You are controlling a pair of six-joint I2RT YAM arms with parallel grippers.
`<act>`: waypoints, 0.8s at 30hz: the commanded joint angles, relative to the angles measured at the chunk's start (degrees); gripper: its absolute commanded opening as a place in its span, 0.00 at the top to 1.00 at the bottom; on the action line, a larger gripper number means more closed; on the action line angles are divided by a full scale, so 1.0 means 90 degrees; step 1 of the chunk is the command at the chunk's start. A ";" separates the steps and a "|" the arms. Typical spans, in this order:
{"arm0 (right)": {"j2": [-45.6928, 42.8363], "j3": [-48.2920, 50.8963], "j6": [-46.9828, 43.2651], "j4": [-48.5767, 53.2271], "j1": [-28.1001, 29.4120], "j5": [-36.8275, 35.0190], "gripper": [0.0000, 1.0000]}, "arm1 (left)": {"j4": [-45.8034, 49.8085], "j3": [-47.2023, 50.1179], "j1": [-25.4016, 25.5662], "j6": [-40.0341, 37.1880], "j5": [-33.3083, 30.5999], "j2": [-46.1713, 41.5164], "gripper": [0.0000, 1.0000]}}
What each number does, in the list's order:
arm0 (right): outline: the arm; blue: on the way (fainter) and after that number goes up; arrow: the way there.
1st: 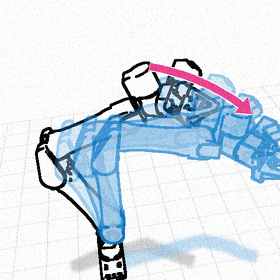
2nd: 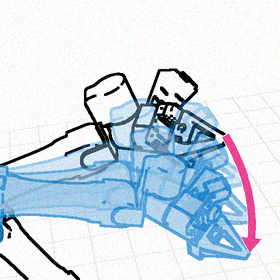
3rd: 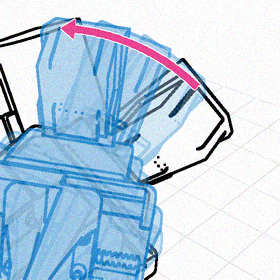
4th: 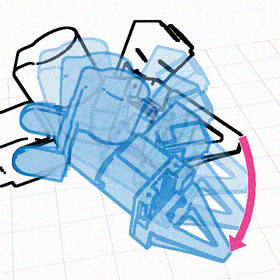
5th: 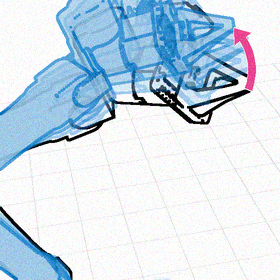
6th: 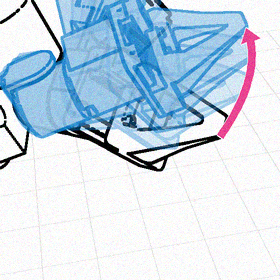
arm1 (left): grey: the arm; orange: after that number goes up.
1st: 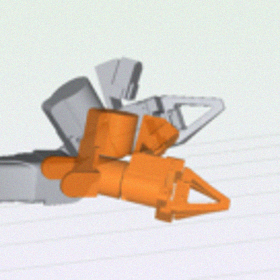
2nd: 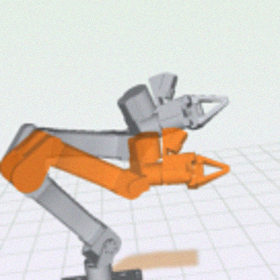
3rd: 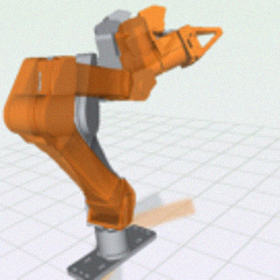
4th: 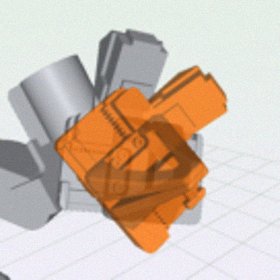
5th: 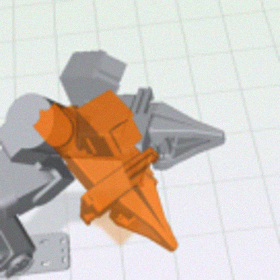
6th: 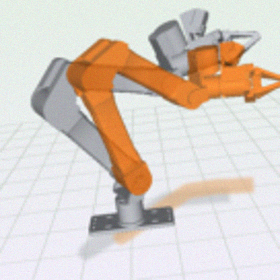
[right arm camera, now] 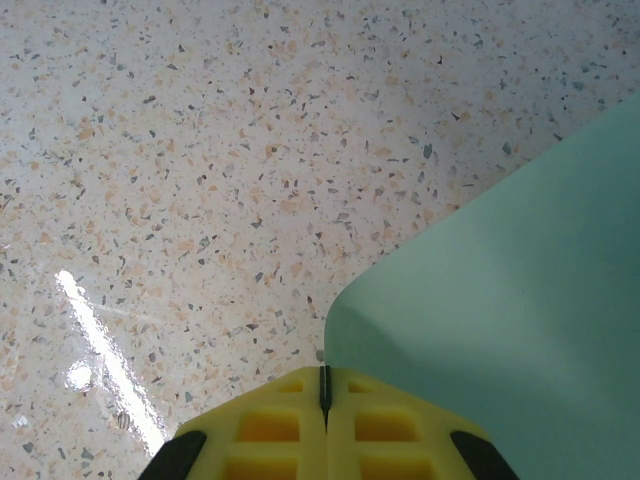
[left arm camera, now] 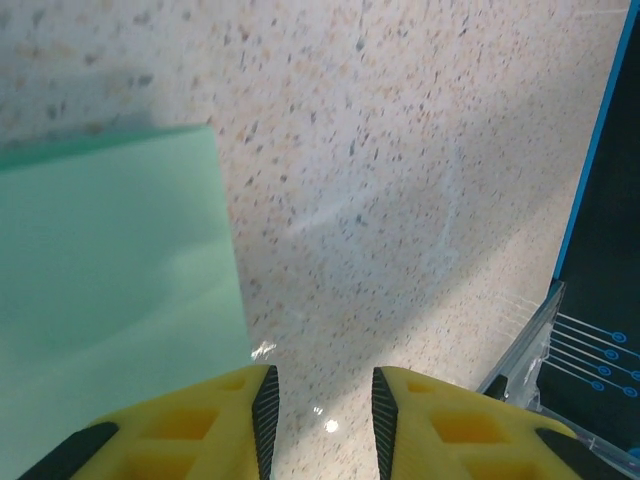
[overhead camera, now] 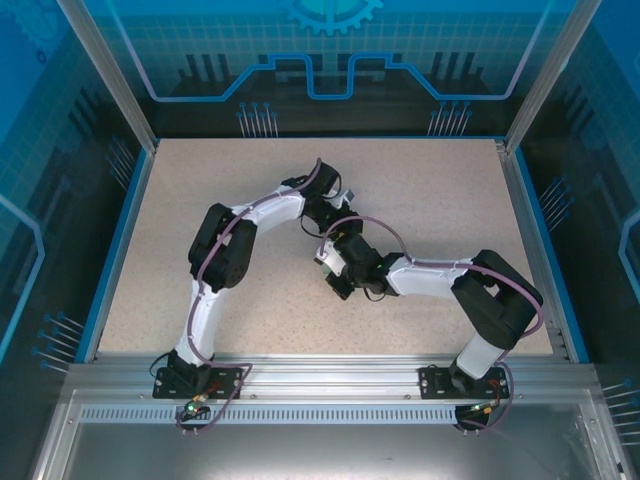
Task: Fold a paper plane with a square sheet of paper (fold left side to right side)
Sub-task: Third fold the triangle at the center of the table.
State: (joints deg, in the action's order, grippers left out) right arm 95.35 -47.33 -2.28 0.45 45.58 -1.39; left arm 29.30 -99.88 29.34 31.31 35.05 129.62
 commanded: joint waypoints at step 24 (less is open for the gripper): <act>-0.0454 -0.0131 0.0614 0.0337 -0.0742 0.1037 1.00 | 0.0688 -0.0170 0.0051 -0.0442 -0.0219 0.0773 0.66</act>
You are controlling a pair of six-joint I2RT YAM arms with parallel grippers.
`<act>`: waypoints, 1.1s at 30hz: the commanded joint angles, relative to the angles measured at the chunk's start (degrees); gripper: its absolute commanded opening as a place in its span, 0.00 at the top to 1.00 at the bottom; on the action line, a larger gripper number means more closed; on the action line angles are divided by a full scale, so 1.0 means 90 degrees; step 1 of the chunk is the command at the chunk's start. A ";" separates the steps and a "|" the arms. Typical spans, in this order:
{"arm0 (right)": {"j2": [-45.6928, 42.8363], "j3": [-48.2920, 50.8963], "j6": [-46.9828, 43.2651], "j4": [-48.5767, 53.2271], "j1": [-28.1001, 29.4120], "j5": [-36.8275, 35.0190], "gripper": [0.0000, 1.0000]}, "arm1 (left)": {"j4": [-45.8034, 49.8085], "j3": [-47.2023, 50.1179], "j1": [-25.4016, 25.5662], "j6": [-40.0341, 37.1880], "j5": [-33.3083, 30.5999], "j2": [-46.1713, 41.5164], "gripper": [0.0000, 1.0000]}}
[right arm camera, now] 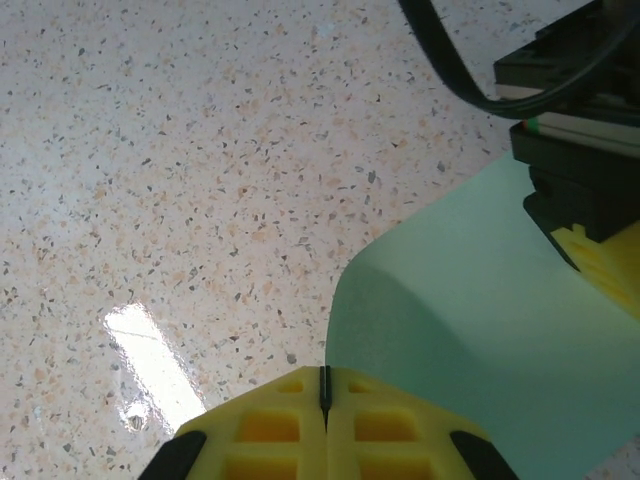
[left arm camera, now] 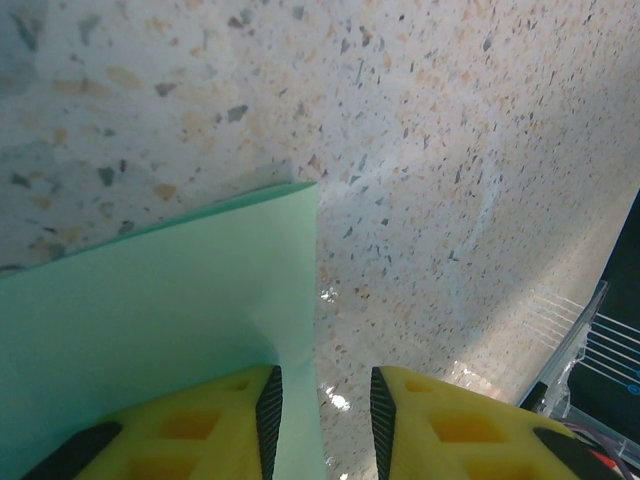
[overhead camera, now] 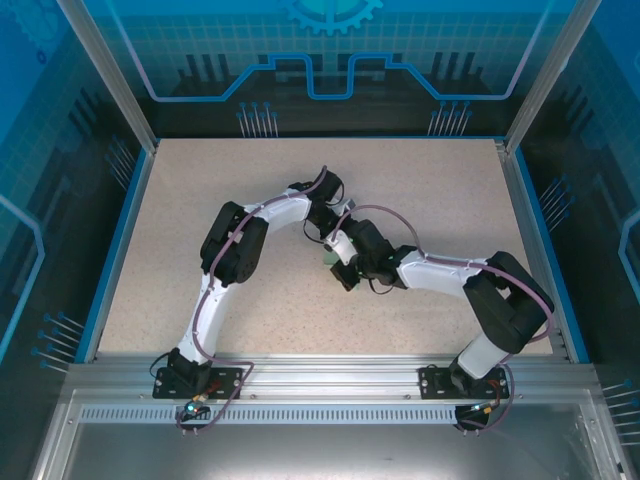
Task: Fold a paper plane with a square sheet of paper (fold left side to right side)
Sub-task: Third fold the triangle at the center of the table.
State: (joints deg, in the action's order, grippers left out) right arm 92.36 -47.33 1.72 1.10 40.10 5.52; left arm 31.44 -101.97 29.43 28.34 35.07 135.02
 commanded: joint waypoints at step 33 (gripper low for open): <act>0.0808 -0.0299 0.0853 0.0522 -0.1292 0.1101 1.00 | 0.0492 0.0053 0.0068 -0.0112 -0.0260 0.0164 0.67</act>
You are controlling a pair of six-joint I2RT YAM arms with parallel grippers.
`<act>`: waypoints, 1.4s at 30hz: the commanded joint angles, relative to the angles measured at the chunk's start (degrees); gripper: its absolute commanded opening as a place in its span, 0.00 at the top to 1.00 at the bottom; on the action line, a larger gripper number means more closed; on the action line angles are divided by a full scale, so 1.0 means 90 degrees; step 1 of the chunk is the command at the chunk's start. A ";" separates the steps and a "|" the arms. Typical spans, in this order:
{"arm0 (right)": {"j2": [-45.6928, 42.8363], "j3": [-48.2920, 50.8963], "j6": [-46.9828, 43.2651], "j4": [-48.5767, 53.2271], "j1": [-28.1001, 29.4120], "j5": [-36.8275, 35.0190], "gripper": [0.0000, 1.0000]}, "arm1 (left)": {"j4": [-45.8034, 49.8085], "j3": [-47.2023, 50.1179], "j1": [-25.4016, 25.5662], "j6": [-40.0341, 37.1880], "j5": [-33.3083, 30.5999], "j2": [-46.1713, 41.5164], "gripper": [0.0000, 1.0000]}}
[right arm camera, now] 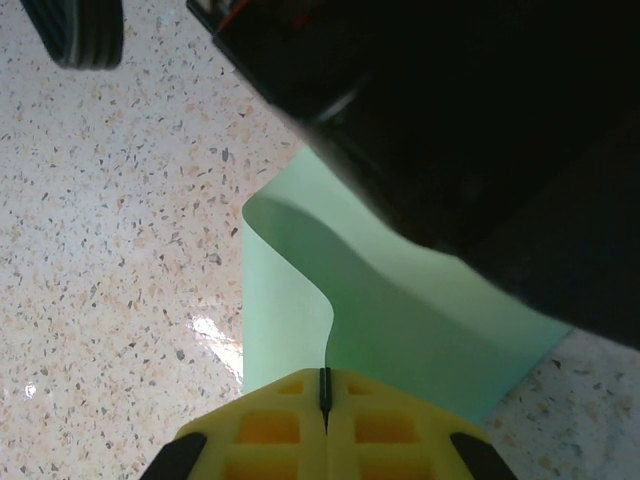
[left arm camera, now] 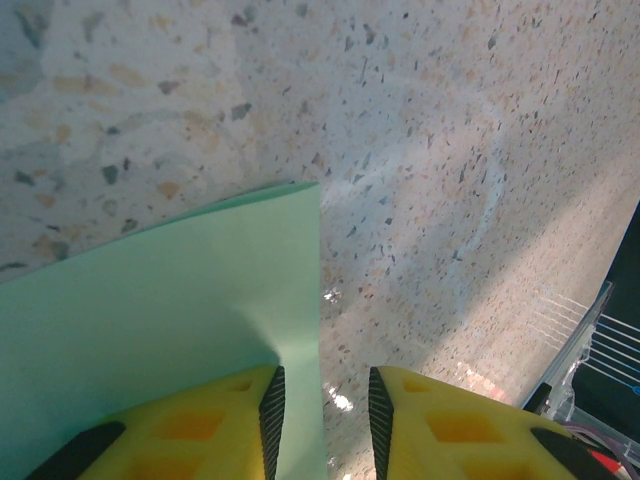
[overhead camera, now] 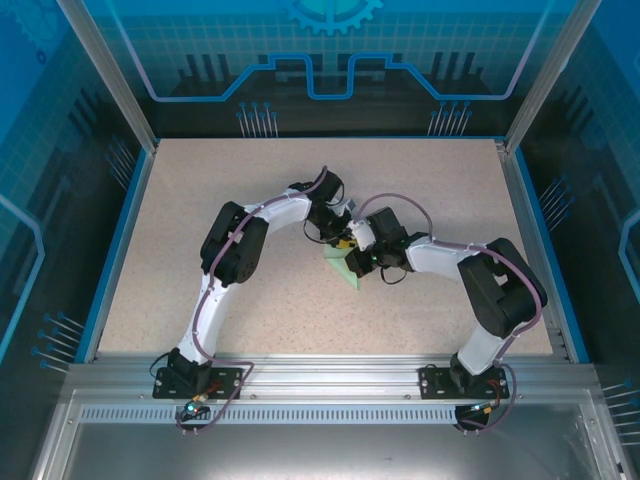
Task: Fold a paper plane with a square sheet of paper (fold left side to right side)
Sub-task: Third fold the triangle at the center of the table.
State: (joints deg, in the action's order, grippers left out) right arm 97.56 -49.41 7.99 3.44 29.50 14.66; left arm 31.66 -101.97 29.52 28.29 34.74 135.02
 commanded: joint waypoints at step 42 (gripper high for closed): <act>0.0243 -0.0008 0.0406 0.0107 -0.0347 0.0459 1.00 | 0.0447 0.0066 0.0065 -0.0087 -0.0260 0.0134 0.67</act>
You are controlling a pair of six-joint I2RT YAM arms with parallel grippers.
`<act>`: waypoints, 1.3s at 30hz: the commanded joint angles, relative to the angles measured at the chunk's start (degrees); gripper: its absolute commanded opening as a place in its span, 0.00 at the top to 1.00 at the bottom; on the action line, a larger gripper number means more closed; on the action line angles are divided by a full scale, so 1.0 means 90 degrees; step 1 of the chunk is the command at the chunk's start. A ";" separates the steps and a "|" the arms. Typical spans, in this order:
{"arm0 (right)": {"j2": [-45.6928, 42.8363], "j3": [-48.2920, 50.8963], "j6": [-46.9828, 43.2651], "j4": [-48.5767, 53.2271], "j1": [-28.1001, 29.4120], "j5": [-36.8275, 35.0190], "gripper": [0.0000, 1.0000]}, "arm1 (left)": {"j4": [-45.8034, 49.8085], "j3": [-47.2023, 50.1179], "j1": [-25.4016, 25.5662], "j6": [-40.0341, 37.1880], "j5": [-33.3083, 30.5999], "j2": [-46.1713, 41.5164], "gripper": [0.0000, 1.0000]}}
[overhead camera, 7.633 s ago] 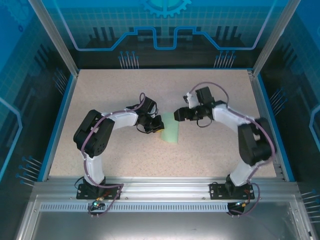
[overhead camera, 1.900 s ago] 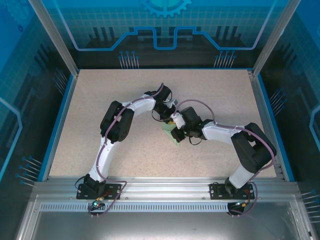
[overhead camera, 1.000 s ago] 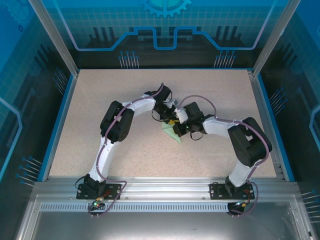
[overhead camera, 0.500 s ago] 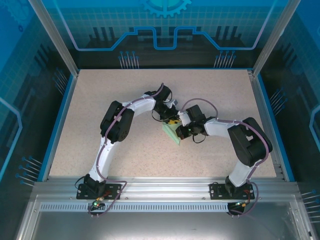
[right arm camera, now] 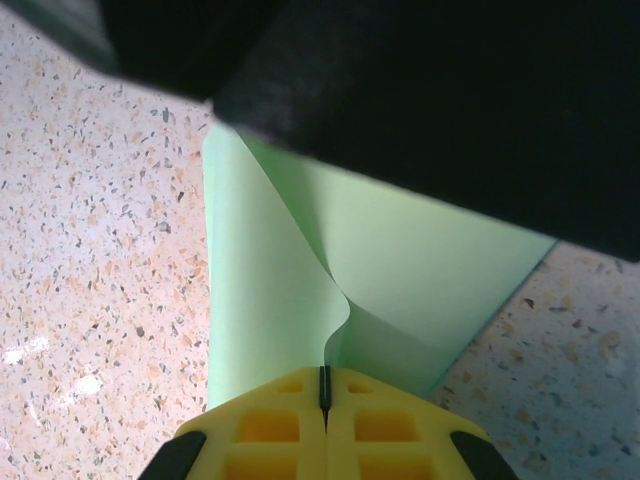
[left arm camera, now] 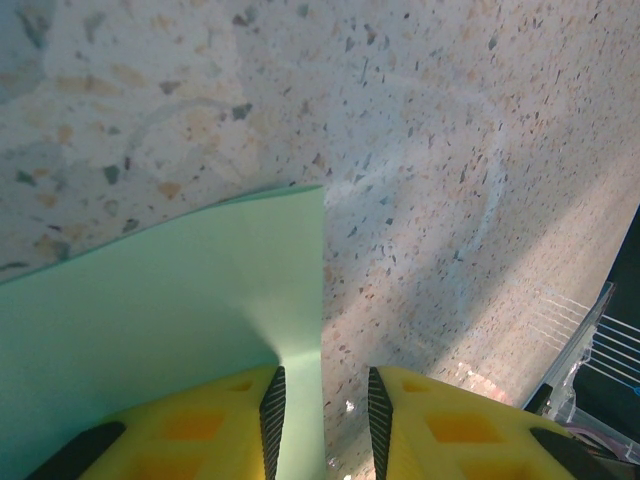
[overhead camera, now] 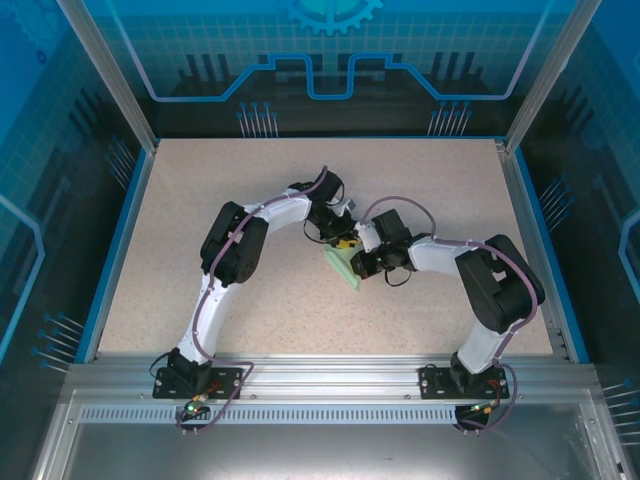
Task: Fold a paper plane with a square sheet of paper (fold left side to right side)
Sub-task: Third fold the triangle at the center of the table.
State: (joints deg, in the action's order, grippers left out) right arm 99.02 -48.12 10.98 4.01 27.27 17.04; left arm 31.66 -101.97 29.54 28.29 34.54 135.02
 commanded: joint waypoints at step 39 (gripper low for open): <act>0.0658 -0.0642 0.0091 0.0502 -0.0178 0.0322 1.00 | 0.0693 -0.0325 -0.0086 -0.0127 -0.0079 -0.0264 0.65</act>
State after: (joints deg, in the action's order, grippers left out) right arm 103.31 -53.06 12.03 6.85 25.82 19.14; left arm 33.39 -102.83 29.28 28.10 34.26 134.96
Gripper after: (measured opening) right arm 0.040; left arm 0.351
